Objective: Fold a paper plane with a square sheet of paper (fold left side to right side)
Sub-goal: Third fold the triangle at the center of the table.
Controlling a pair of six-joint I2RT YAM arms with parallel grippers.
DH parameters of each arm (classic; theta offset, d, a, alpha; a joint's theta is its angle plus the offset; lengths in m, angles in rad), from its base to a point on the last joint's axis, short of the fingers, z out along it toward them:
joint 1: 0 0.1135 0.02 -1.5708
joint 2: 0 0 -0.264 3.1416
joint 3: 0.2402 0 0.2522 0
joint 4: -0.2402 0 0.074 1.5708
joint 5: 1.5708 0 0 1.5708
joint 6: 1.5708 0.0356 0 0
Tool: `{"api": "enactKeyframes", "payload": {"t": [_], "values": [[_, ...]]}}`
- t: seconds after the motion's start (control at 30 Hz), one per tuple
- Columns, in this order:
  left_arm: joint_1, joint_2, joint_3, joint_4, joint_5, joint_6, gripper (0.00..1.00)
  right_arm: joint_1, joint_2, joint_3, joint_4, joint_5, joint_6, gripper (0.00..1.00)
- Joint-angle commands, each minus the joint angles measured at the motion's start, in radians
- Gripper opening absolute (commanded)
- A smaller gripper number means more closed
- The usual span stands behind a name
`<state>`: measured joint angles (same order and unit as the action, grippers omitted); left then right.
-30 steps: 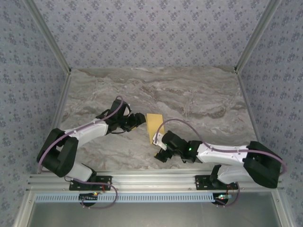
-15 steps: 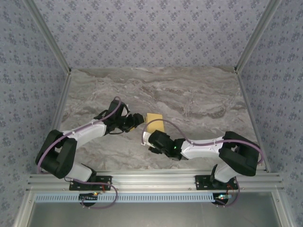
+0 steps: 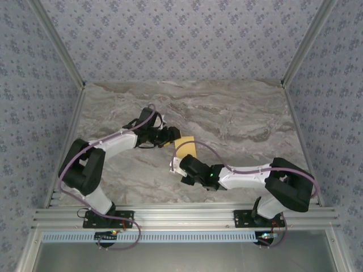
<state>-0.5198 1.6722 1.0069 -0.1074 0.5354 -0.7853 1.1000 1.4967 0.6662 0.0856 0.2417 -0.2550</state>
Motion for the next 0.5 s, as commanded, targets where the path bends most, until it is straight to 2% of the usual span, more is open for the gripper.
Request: {"api": "enactKeyframes", "payload": {"t": [0.0, 0.17, 0.47], "values": [[-0.014, 0.043, 0.075, -0.037, 0.037, 0.048, 0.59, -0.022, -0.014, -0.008, -0.027, -0.066, 0.045, 0.05], [-0.040, 0.135, 0.191, -0.110, 0.038, 0.094, 0.52, -0.065, -0.013, -0.011, -0.033, -0.153, 0.062, 0.05], [-0.083, 0.320, 0.393, -0.215, 0.064, 0.157, 0.46, -0.158, -0.011, -0.016, -0.015, -0.323, 0.134, 0.06]]}}
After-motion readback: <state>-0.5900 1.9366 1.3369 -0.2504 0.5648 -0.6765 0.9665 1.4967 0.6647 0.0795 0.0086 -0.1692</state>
